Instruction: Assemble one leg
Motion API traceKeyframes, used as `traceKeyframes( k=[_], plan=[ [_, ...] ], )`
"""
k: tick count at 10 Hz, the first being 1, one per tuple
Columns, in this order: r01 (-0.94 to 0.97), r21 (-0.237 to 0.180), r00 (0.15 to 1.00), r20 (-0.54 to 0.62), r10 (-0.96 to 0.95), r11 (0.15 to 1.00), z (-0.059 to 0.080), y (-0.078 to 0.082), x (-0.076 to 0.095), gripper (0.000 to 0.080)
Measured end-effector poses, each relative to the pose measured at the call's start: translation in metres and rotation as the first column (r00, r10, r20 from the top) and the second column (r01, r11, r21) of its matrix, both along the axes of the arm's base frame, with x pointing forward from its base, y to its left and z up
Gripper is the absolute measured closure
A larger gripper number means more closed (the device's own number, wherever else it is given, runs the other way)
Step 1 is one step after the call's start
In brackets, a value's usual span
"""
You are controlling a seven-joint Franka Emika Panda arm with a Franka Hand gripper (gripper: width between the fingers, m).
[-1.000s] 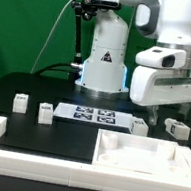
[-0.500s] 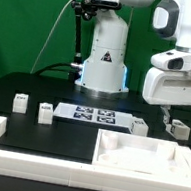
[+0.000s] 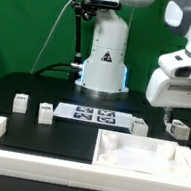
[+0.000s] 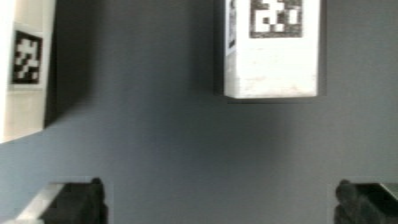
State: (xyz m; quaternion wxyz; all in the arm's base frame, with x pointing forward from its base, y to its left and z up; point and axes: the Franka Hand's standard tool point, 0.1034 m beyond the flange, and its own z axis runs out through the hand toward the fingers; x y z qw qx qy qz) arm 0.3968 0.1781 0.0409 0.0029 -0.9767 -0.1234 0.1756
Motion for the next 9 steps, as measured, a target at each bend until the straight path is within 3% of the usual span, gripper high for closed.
traceKeyframes(
  k=[2, 4, 7, 9],
  plan=[
    [-0.007, -0.032, 0.991, -0.133, 0.003, 0.999, -0.009, 0.000, -0.003, 0.0151],
    [-0.030, -0.083, 0.946, -0.323, 0.002, 0.996, -0.009, 0.001, -0.014, 0.0151],
    [-0.079, -0.125, 0.852, -0.524, 0.002, 0.989, -0.010, 0.004, -0.026, 0.0151],
    [-0.093, -0.141, 0.793, -0.609, -0.012, 0.986, -0.023, 0.002, -0.029, 0.0151]
  ],
)
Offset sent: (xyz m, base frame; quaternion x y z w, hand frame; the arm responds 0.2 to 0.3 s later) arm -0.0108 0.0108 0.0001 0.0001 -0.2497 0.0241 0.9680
